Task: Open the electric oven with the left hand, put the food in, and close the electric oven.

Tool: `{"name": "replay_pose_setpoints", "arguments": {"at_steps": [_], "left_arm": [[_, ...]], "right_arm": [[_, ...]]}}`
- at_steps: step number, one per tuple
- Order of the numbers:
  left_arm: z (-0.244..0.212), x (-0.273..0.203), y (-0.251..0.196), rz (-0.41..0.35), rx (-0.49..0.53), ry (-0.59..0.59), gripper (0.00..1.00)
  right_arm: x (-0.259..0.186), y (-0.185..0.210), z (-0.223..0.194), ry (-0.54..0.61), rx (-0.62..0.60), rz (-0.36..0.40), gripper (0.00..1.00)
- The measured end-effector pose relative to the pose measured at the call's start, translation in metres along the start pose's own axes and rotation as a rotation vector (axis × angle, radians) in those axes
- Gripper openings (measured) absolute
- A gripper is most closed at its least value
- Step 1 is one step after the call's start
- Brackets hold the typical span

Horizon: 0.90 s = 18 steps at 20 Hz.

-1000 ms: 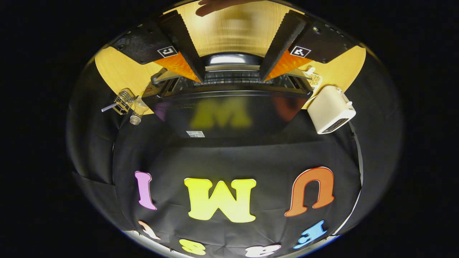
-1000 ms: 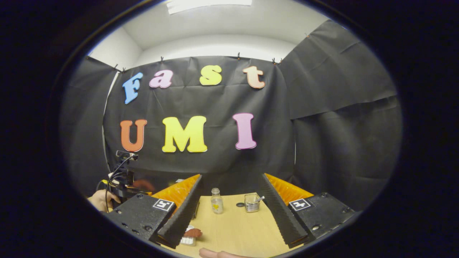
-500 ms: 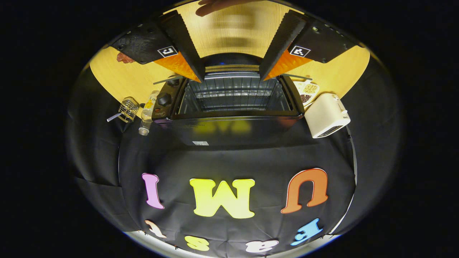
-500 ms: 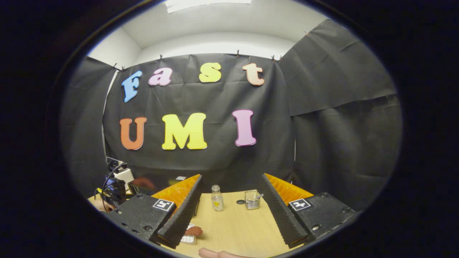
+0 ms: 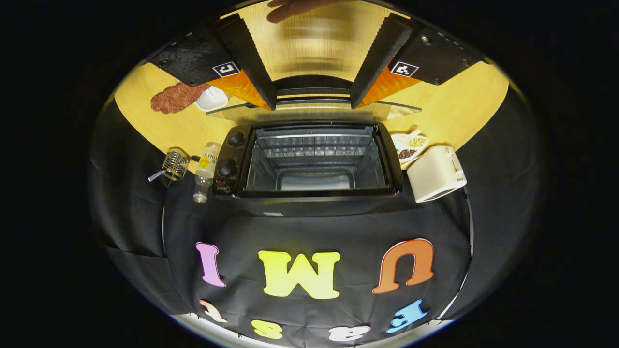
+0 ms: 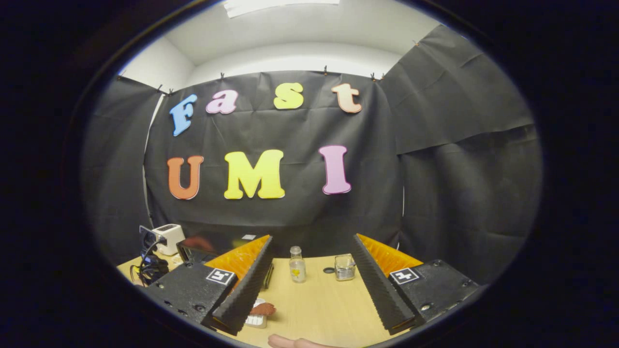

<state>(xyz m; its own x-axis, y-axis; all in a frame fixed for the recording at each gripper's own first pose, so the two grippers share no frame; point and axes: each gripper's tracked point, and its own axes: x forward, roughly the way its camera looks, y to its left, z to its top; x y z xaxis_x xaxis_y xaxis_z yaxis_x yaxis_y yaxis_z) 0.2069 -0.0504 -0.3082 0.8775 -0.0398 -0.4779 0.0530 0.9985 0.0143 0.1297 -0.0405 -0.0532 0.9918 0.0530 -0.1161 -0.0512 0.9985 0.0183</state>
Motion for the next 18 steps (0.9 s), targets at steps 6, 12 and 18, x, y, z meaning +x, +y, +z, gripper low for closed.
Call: {"name": "replay_pose_setpoints", "arguments": {"at_steps": [6,12,18], "left_arm": [[-0.06,0.003,-0.008,-0.001,-0.014,0.093,0.95],[-0.081,0.007,-0.01,-0.002,-0.023,0.13,0.95],[-0.049,-0.024,-0.002,-0.007,-0.052,0.037,0.95]], "right_arm": [[0.001,0.006,-0.012,0.03,0.015,0.022,0.98],[-0.002,0.029,-0.029,0.097,0.036,0.12,1.0],[0.008,0.031,-0.06,0.184,0.012,0.144,0.98]]}}
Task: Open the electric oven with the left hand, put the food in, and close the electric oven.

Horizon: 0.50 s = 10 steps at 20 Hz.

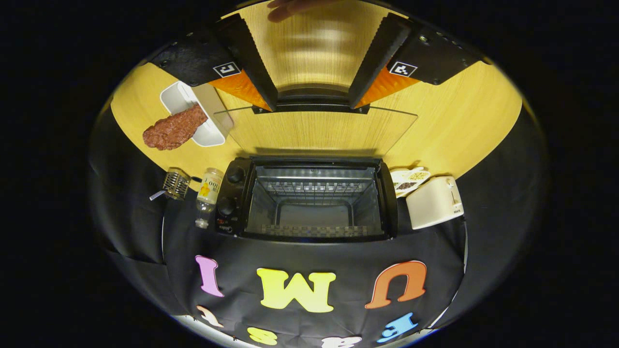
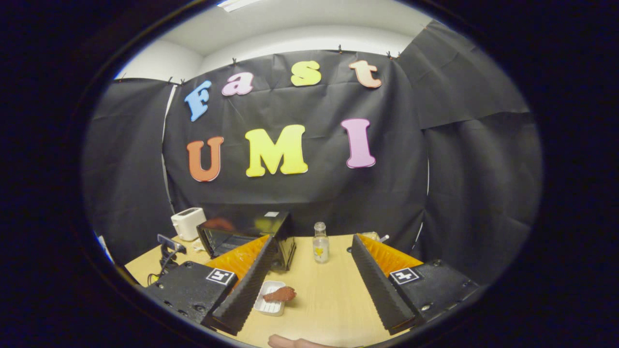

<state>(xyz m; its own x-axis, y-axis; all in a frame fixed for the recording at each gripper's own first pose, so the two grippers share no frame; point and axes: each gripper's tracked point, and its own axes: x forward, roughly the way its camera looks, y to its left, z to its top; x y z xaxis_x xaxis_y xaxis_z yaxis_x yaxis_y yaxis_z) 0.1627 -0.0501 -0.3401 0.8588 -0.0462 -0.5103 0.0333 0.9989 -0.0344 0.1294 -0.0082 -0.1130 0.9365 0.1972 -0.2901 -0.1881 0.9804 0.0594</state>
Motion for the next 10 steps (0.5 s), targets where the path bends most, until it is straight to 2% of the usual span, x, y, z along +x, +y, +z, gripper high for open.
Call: {"name": "replay_pose_setpoints", "arguments": {"at_steps": [5,9,10], "left_arm": [[0.055,-0.044,0.007,-0.008,-0.018,-0.139,0.95],[0.109,-0.09,0.01,0.0,-0.002,-0.292,0.94],[0.123,-0.103,0.01,-0.003,0.01,-0.339,0.94]], "right_arm": [[0.034,0.007,-0.036,0.131,0.015,0.093,1.0],[0.068,0.014,-0.09,0.347,0.053,0.159,0.98],[0.075,0.016,-0.106,0.407,0.07,0.176,1.0]]}}
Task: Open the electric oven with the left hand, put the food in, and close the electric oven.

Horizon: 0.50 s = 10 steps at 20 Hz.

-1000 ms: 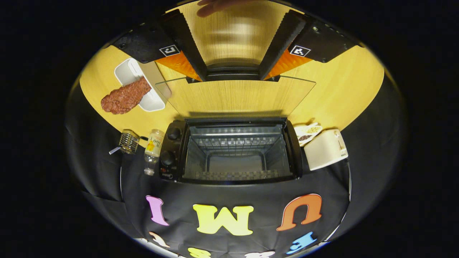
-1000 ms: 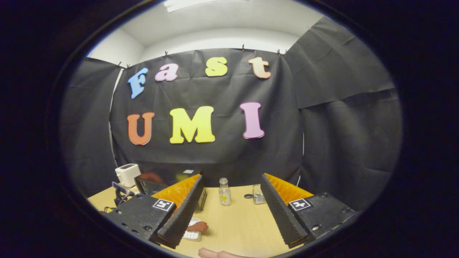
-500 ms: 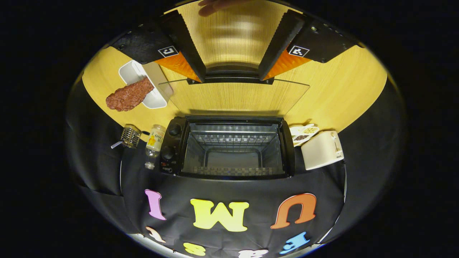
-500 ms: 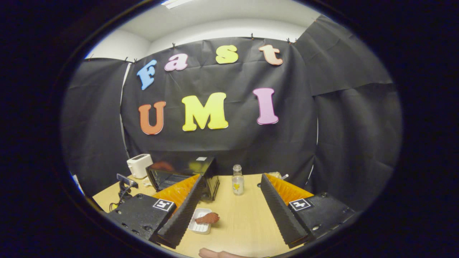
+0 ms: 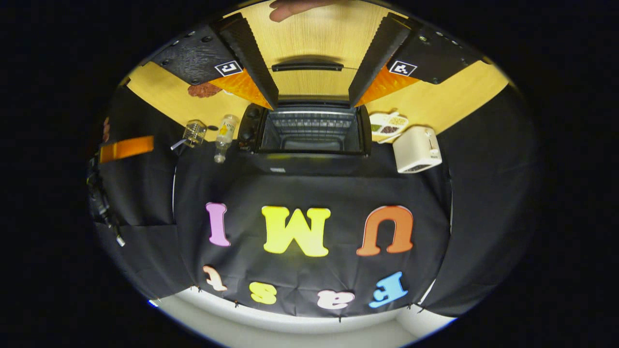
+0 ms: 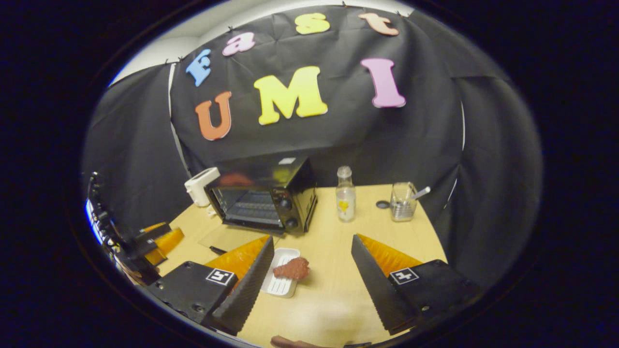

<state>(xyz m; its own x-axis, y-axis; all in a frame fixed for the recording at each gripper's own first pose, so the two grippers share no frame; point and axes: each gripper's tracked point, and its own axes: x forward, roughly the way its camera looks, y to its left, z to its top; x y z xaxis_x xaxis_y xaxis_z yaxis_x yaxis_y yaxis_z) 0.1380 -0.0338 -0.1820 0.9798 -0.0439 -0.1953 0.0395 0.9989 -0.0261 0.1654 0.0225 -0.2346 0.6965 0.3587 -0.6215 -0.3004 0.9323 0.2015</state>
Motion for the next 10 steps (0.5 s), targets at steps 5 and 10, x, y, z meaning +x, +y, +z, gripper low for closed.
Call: {"name": "replay_pose_setpoints", "arguments": {"at_steps": [5,10], "left_arm": [[0.05,-0.039,0.011,0.031,0.003,-0.095,0.94],[0.073,-0.065,0.036,0.105,0.006,-0.138,0.94]], "right_arm": [[0.053,0.005,-0.043,0.243,0.094,0.103,0.94],[0.09,-0.002,-0.074,0.384,0.236,0.164,0.81]]}}
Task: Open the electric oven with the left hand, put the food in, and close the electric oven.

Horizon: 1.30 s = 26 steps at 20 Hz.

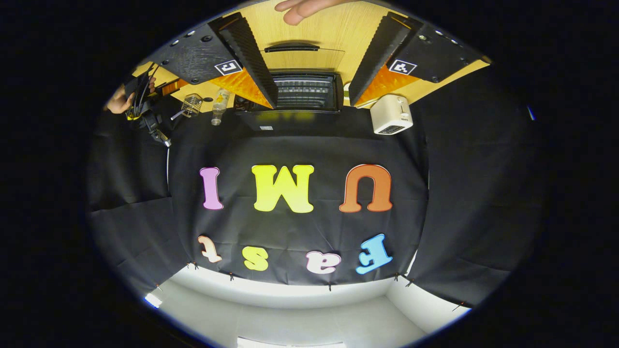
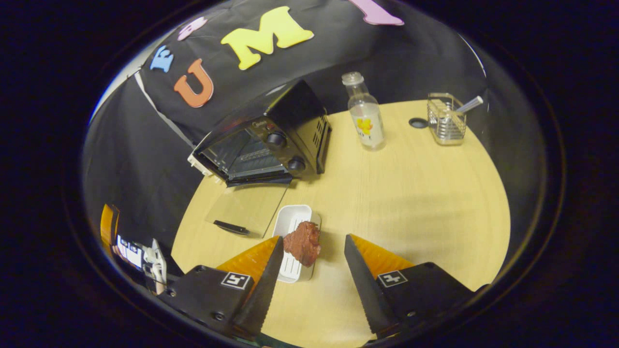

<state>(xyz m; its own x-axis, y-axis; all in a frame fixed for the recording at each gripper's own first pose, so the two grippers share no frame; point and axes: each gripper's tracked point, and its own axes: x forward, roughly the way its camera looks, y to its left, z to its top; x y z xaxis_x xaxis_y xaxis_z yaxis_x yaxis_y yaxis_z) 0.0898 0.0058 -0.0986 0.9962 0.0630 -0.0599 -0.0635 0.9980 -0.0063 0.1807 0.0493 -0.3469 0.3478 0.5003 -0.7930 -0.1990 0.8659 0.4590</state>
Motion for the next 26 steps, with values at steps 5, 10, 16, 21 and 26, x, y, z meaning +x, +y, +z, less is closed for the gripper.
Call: {"name": "replay_pose_setpoints", "arguments": {"at_steps": [5,10,16,21,26], "left_arm": [[0.006,-0.016,0.003,-0.007,0.006,0.0,0.94],[0.018,-0.03,0.004,-0.035,0.022,-0.015,0.94],[0.025,-0.046,0.011,-0.067,0.037,-0.009,0.94],[0.017,-0.053,0.024,-0.027,0.052,0.001,0.94],[0.006,-0.058,0.034,-0.024,0.076,0.015,0.94]], "right_arm": [[0.016,0.014,-0.022,0.122,0.163,0.162,0.13],[-0.026,0.039,-0.011,-0.04,-0.029,0.101,0.1],[-0.066,0.075,-0.003,-0.223,-0.284,-0.018,0.1],[-0.076,0.105,-0.005,-0.335,-0.482,-0.135,0.1],[-0.059,0.137,-0.003,-0.438,-0.65,-0.237,0.07]]}}
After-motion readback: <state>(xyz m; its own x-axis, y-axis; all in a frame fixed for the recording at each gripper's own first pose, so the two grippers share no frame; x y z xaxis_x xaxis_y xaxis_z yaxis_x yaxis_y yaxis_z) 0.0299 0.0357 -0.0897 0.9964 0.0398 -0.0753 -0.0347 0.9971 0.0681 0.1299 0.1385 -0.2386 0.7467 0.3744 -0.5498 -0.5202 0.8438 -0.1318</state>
